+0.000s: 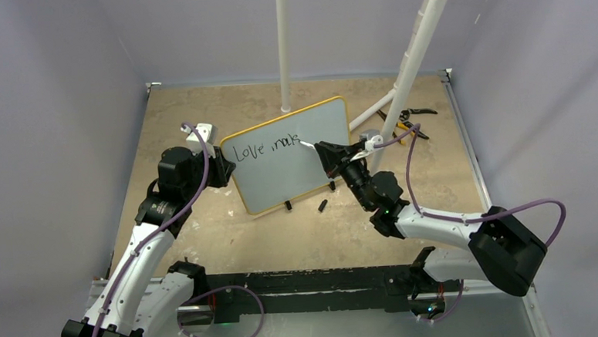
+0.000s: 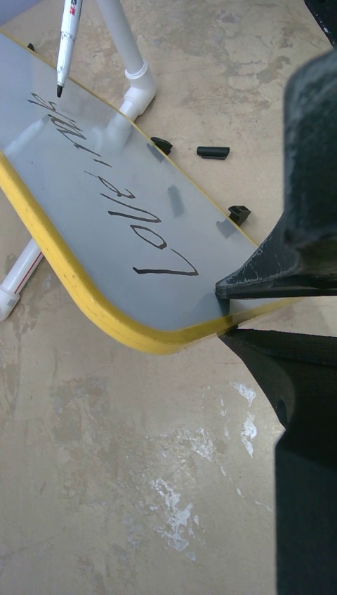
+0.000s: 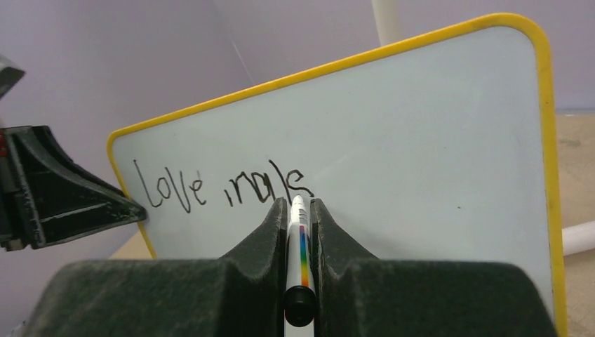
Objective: Write a sentence on the whiteboard
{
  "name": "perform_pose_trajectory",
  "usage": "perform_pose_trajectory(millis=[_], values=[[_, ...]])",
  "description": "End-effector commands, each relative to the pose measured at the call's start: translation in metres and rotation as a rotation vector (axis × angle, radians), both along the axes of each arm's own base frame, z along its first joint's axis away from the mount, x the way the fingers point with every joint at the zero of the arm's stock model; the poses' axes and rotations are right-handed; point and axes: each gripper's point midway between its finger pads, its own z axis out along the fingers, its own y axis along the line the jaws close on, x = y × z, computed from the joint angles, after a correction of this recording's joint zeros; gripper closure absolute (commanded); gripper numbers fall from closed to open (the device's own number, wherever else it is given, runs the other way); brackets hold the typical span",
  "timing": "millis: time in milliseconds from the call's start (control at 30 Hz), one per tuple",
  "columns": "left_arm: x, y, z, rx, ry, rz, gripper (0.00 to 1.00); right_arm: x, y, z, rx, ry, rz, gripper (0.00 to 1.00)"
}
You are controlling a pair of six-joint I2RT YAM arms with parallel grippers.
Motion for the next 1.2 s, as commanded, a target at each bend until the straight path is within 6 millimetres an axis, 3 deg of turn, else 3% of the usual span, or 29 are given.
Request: perform_pose_trajectory(millis=[0,233,367,533,833,1033,1167], values=[[0.003,0.000,0.006,0.008,-0.040,-0.010,0.75,-0.011,0.002,0.024,0.016,-0.061,0.061,1.00],[0.005,0.013,0.025,0.035,-0.091,0.055,0.34,-0.014,-0.005,0.030,-0.008,-0.069,0.084,1.00],[0.005,0.021,0.054,0.054,-0.144,0.082,0.24,-0.012,-0.010,0.033,-0.023,-0.087,0.095,1.00],[0.008,0.014,0.089,0.047,-0.200,0.040,0.22,-0.012,-0.011,0.036,-0.029,-0.111,0.114,1.00],[0.036,-0.045,0.131,0.011,-0.280,-0.261,0.22,-0.005,-0.010,0.040,-0.008,-0.124,0.101,1.00],[0.048,-0.086,0.118,0.011,-0.241,-0.430,0.22,0.003,-0.011,0.042,0.002,-0.122,0.072,1.00],[0.056,-0.095,0.105,0.015,-0.215,-0.456,0.23,0.006,-0.012,0.040,0.003,-0.116,0.054,1.00]])
